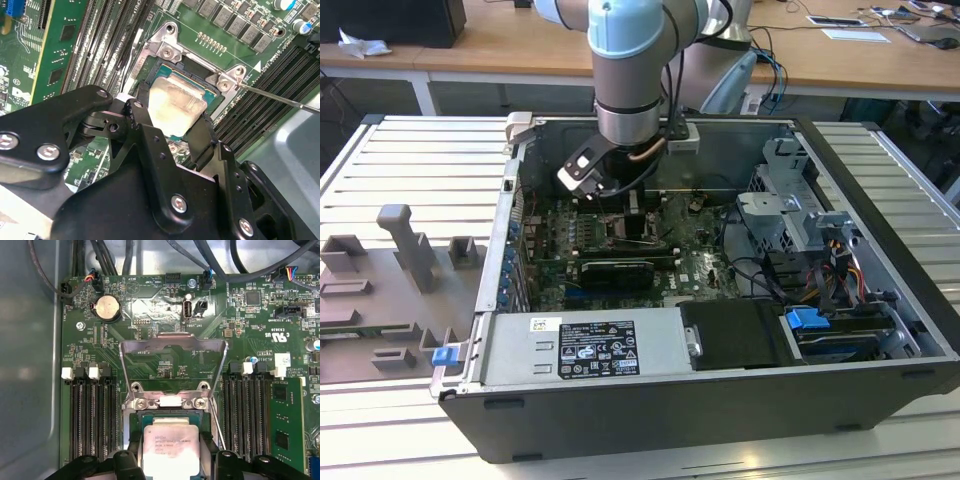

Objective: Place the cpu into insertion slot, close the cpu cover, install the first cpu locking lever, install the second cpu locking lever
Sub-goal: 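Place the cpu into insertion slot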

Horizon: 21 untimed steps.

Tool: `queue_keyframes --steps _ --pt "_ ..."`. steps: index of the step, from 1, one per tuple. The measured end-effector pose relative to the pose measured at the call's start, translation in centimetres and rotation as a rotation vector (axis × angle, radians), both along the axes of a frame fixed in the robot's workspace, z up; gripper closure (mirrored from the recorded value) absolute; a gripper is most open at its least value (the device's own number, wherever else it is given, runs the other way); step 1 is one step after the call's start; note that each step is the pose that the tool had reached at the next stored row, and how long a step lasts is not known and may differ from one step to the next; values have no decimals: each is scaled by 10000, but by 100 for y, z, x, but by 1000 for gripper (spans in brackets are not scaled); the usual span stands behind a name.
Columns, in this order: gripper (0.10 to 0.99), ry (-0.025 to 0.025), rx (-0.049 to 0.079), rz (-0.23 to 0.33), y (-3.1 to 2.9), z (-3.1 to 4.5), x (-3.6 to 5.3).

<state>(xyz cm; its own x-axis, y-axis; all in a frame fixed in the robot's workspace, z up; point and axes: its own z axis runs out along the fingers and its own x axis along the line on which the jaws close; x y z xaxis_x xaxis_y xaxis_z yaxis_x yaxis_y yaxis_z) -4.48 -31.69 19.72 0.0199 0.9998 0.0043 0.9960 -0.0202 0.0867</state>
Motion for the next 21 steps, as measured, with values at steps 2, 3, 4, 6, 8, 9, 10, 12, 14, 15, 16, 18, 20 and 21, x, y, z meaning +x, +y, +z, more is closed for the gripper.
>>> queue_keyframes --steps 2,3,4,6,8,9,10,12,14,15,16,18,20,21 --pt "545 2 -7 -2 0 1 1" --pt "545 -1 -17 -2 -2 2 2" --pt "533 2 -11 -1 -2 2 2" --pt "471 2 -8 -2 -1 1 2" --pt "471 4 -8 -2 -1 39 2" --pt "471 8 -9 -2 -1 59 2" --pt "482 10 -8 -1 -1 75 2" --pt "616 21 -8 -2 -1 104 2" --pt "733 26 -6 -2 0 122 3" --pt "792 27 -7 -2 -1 126 2" --pt "855 29 -11 -2 -1 130 2" --pt "976 27 -11 -1 0 136 3" --pt "980 29 -17 -1 -1 147 3" --pt "980 29 -16 -1 -1 152 3"
